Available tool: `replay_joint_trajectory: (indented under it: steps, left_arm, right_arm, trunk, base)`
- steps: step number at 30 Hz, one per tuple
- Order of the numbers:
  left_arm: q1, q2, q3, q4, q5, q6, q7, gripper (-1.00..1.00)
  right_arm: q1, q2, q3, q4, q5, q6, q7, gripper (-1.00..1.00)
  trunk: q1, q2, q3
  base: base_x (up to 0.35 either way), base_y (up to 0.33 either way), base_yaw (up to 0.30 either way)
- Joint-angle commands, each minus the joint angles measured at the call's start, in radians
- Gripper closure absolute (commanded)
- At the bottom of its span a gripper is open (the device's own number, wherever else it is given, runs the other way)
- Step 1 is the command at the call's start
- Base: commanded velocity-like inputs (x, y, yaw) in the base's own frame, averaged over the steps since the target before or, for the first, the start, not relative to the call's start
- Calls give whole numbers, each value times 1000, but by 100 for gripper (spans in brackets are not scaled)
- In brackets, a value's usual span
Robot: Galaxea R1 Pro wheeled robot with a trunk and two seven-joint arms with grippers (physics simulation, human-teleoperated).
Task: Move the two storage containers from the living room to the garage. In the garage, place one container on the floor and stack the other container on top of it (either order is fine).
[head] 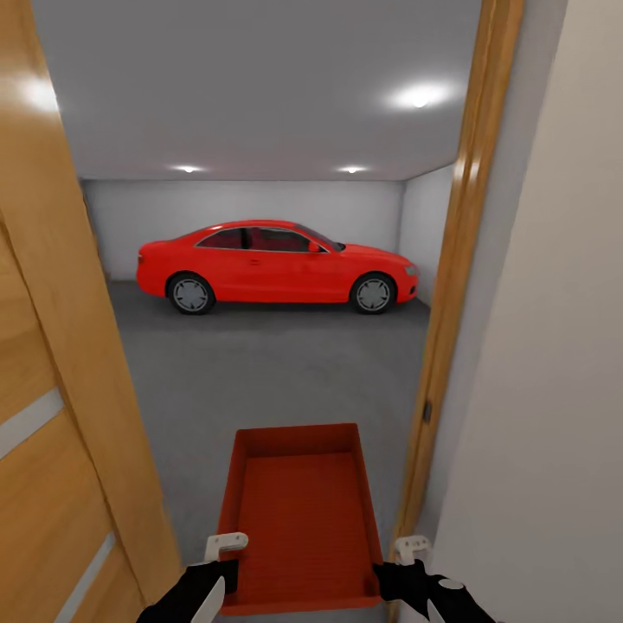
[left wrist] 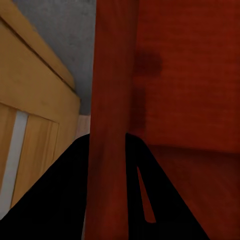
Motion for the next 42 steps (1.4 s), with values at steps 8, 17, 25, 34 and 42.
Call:
replay_joint_trajectory:
  steps: [8, 17, 25, 34, 42]
  left_arm:
    - [-1, 5, 15, -4, -25, -86, 10, 100]
    - [-1, 6, 15, -4, -25, -86, 10, 100]
    - [-1, 6, 15, -4, -25, -86, 10, 100]
    - [-1, 5, 15, -4, -25, -85, 10, 100]
    - [-1, 6, 15, -4, -25, -86, 10, 100]
  right_arm:
    - [1, -1, 9, 0, -5, 7, 24, 100]
    - [1, -1, 9, 0, -5, 7, 24, 100]
    - [1, -1, 9, 0, -5, 7, 24, 100]
    - [1, -1, 9, 0, -5, 7, 24, 100]
    - [1, -1, 9, -1, -5, 7, 24, 100]
  trunk:
    - [1, -1, 0]
    - [1, -1, 0]
    - [1, -1, 0]
    - [1, -1, 0]
    - [1, -1, 0]
  base:
    - [231, 0, 6]
    - [12, 0, 156]
    - [0, 0, 10]
    - [14, 22, -38]
    - [20, 36, -1]
